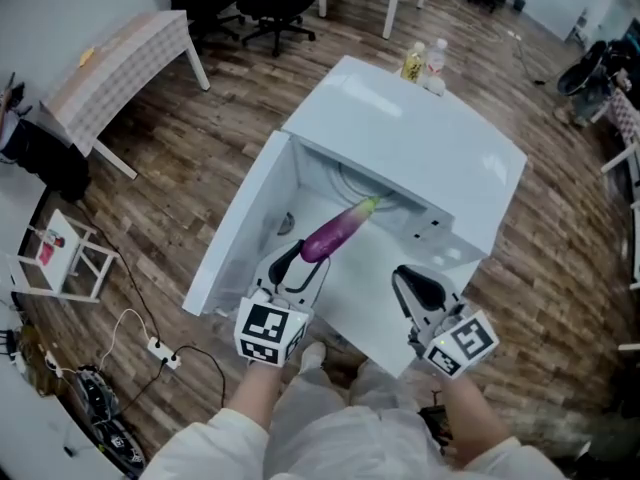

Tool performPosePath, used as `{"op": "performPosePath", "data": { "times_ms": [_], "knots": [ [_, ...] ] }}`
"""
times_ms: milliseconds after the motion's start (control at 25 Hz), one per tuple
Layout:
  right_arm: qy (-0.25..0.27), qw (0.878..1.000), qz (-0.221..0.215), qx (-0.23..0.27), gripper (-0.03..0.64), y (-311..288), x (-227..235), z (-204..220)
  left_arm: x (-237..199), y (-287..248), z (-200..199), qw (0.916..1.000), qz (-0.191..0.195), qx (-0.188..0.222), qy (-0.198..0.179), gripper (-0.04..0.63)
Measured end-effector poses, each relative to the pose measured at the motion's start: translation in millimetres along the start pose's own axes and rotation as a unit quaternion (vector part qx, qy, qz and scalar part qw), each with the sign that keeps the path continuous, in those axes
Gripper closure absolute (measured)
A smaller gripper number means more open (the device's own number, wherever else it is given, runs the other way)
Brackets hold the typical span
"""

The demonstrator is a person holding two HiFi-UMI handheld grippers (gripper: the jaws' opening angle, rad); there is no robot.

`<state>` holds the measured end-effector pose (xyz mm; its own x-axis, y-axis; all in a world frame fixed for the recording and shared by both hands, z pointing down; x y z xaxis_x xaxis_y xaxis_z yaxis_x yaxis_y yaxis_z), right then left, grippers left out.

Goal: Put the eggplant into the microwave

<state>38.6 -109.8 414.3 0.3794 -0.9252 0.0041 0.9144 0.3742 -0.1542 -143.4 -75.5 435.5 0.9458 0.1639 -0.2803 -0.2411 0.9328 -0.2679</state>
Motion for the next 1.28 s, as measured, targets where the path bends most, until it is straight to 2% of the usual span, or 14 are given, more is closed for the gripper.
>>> {"op": "performPosePath", "data": {
  "times_ms": [400, 1280],
  "knots": [
    [-0.007, 1.0, -0.002, -0.021, 0.58, -26.4, 5.4, 18.6, -19.6, -27.6, 26.2, 0.9997, -0.01, -0.018, 0.015, 0.404],
    [-0.04, 0.998, 0.01, -0.04, 0.58, -31.0, 28.2, 36.4, -29.6, -96.0, 38.3, 0.9987, 0.004, -0.05, -0.003, 0.405]
  ]
}}
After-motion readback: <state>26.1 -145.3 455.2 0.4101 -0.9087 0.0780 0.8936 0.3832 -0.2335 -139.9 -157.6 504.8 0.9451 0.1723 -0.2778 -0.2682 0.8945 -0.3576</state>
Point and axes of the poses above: the fingertips, and each gripper's own axes: y backward along the fingers, x to its right, z out of its underside, the point moved 4 cm from there along y, backward along the fingers, and after that the axes turned 10 degrees about y, right-handed, at the moved point
